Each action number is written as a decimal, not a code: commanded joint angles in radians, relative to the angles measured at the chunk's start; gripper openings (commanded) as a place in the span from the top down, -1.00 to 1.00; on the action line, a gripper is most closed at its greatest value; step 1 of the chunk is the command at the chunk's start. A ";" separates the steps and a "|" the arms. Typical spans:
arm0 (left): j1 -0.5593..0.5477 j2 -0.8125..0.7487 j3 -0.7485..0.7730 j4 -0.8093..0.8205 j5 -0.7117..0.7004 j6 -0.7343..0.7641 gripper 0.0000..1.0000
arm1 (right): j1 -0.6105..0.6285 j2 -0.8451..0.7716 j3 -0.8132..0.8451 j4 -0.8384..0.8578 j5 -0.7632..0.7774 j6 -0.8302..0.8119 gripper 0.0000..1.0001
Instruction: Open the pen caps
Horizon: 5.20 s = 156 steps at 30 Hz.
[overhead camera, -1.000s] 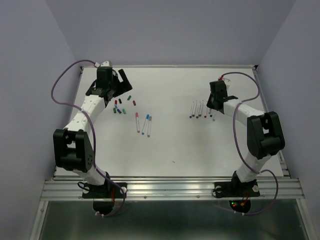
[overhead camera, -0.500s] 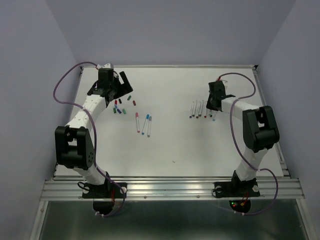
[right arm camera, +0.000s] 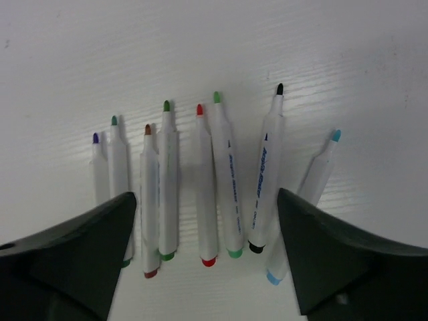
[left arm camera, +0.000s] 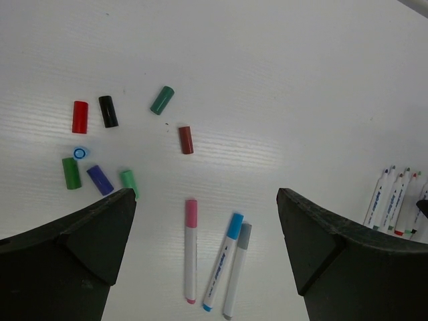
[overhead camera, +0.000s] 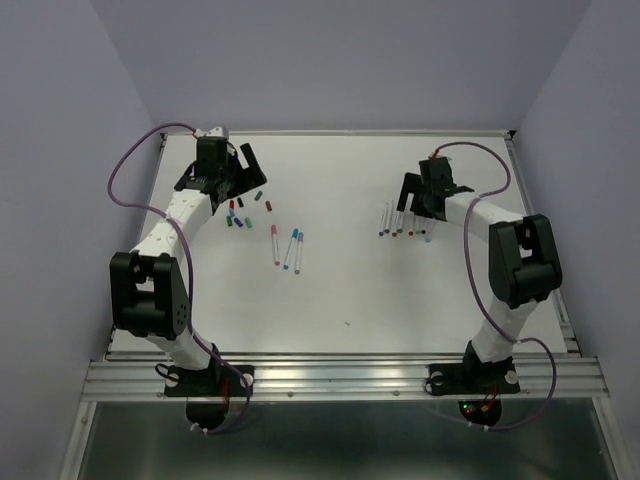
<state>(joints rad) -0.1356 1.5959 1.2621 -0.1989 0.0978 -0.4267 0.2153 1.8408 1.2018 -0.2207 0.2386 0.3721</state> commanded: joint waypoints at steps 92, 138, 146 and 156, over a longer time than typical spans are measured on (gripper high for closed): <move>-0.107 -0.211 -0.216 0.474 0.574 -0.043 -0.98 | 0.513 -0.298 -0.073 0.451 -0.507 -0.055 0.99; -0.127 -0.159 -0.182 0.515 0.516 -0.165 1.00 | 0.513 -0.121 0.085 0.590 -0.412 -0.068 0.58; -0.127 -0.179 -0.176 0.493 0.485 -0.153 1.00 | 0.513 -0.098 0.116 0.566 -0.430 -0.082 0.66; -0.127 -0.177 -0.144 0.455 0.451 -0.138 1.00 | 0.513 -0.055 0.159 0.497 -0.513 -0.119 0.98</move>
<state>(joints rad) -0.2462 1.4647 1.0576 0.2695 0.5220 -0.5690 0.7326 1.7679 1.2968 0.2611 -0.2039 0.2859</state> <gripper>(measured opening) 0.272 0.203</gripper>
